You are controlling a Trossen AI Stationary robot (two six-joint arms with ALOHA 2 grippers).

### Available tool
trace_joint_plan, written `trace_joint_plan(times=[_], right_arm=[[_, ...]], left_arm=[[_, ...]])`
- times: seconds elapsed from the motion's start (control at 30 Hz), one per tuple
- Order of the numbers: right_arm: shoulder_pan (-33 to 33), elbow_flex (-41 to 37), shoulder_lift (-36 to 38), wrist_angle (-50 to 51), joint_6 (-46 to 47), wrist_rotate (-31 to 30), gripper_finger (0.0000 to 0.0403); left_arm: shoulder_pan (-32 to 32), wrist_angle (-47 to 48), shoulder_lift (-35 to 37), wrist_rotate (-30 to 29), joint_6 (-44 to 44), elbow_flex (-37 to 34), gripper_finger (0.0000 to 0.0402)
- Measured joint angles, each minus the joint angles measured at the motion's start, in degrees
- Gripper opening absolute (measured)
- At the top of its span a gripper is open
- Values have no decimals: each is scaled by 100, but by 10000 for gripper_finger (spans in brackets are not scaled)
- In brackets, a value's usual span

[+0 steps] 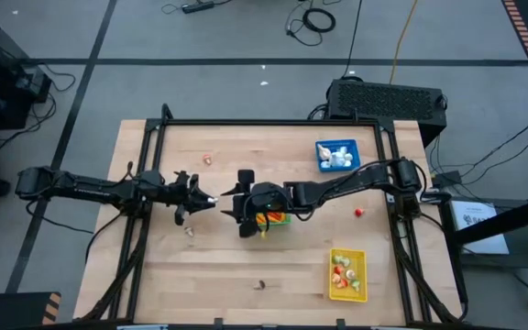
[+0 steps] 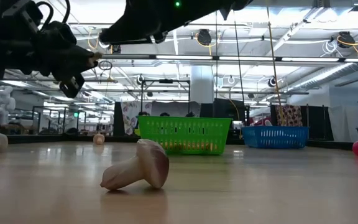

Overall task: Sort produce into baskets
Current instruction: Put the brown mushroom into the yellow bin

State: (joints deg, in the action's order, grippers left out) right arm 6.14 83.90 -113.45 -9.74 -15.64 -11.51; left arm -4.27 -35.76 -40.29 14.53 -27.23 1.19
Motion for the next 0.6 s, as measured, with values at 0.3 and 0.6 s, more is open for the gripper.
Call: trace_joint_plan(times=[0.3,0.6], right_arm=[[12,0,0,-84,124,269,228],[12,0,0,-123,59,264,218]], left_arm=[[457,-255,-317,-125,75,311,82],[621,-290,-853,-335,222,591,82]])
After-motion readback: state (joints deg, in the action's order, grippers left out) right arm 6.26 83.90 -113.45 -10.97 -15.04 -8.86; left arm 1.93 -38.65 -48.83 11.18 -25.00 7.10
